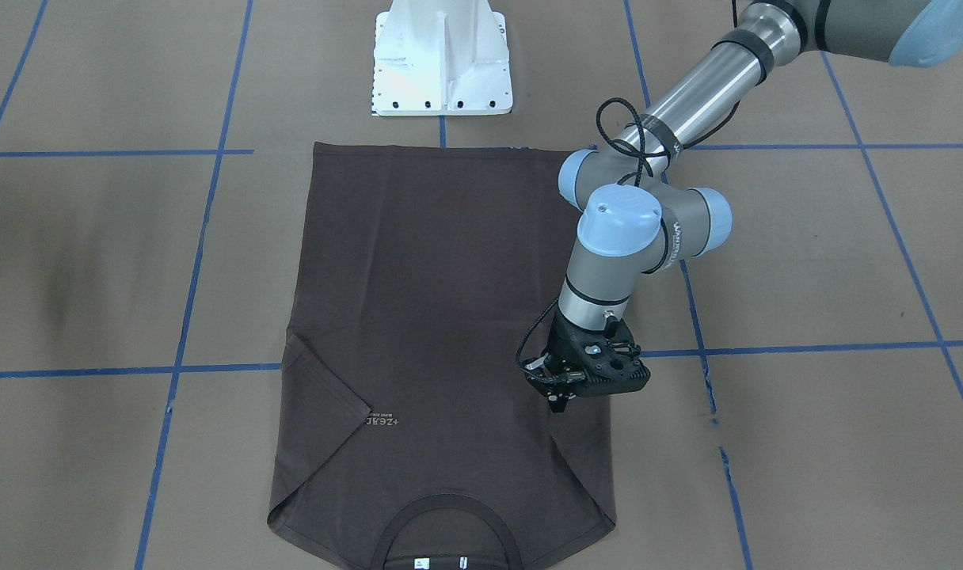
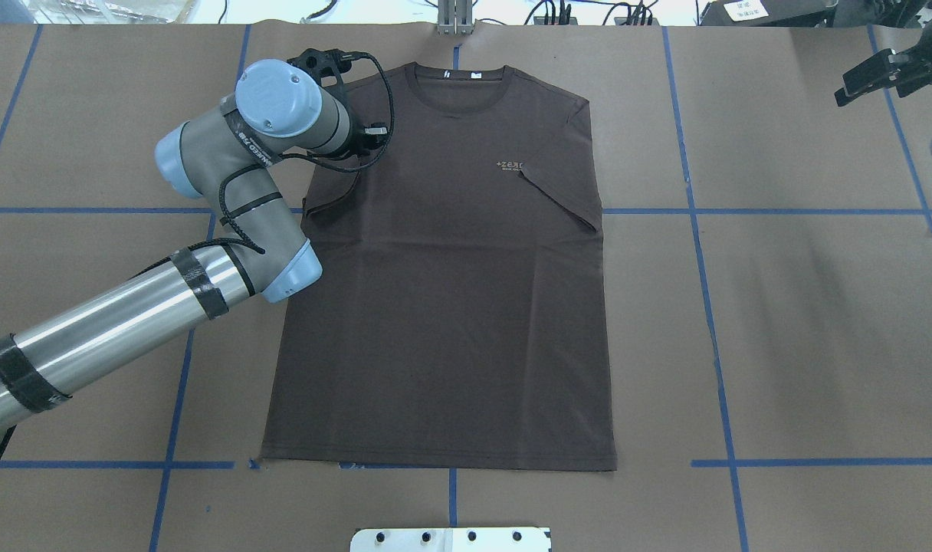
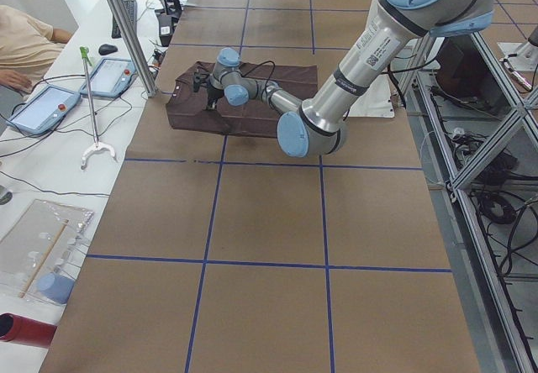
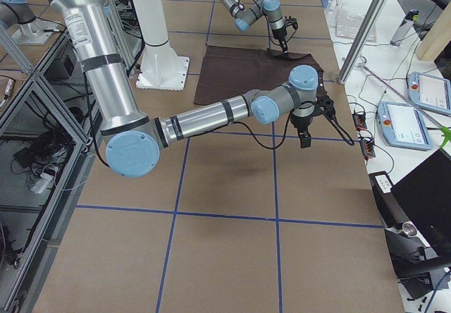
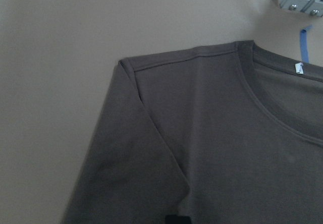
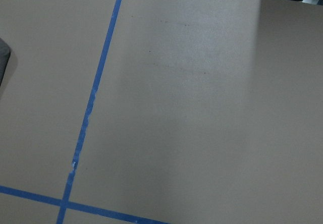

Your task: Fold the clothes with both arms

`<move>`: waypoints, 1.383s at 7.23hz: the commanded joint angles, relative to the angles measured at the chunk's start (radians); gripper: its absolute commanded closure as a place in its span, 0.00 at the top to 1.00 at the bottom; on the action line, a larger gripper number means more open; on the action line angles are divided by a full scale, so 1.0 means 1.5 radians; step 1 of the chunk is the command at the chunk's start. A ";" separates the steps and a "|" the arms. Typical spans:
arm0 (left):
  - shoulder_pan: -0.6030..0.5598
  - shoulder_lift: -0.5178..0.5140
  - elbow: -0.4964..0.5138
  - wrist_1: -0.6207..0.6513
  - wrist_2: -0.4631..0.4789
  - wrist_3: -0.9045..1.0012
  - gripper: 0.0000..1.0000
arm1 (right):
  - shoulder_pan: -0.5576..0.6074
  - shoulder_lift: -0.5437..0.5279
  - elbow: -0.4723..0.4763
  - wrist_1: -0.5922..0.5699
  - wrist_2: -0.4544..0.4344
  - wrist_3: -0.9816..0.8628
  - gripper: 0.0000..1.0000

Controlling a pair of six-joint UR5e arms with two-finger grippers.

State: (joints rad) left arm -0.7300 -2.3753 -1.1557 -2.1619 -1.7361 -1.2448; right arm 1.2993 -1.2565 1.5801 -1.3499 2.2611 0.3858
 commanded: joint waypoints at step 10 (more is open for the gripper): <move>0.041 0.358 -0.455 -0.002 -0.050 0.144 1.00 | -0.595 -0.153 0.424 0.008 -0.442 0.801 1.00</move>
State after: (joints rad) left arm -0.7087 -1.9577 -1.7173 -2.1625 -1.8139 -0.9988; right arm 0.5859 -1.4281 2.1296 -1.3457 1.7418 1.4319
